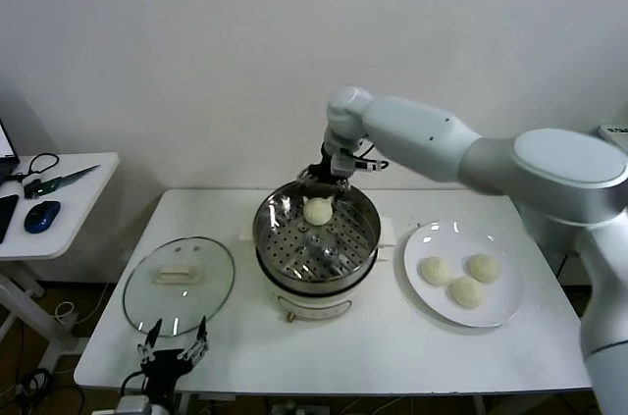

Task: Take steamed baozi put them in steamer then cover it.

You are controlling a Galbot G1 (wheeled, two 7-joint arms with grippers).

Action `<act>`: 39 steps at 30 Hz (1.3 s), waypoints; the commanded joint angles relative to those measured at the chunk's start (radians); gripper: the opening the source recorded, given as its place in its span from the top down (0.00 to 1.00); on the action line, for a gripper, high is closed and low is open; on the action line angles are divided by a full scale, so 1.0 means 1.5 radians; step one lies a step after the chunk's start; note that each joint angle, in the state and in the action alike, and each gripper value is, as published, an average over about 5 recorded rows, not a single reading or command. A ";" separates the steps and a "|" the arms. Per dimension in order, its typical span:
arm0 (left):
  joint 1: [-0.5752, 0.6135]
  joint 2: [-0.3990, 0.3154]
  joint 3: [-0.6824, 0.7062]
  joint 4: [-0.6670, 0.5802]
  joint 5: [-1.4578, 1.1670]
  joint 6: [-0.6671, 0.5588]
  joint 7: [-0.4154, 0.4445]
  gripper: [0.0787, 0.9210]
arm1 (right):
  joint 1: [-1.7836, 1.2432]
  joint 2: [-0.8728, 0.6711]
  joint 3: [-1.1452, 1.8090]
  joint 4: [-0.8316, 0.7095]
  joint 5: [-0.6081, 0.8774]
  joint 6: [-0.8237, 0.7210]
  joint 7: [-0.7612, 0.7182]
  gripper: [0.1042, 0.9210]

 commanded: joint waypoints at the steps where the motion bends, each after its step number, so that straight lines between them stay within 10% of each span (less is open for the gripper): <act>1: 0.001 -0.001 0.001 -0.002 0.005 0.000 0.000 0.12 | 0.252 -0.181 -0.278 0.178 0.396 -0.217 -0.104 0.12; 14: -0.006 -0.005 0.002 0.003 0.005 -0.002 0.000 0.12 | 0.166 -0.461 -0.334 0.367 0.427 -0.648 -0.031 0.12; 39: -0.005 -0.010 -0.006 0.014 0.004 -0.006 -0.002 0.12 | -0.283 -0.353 0.053 0.127 0.267 -0.716 0.031 0.12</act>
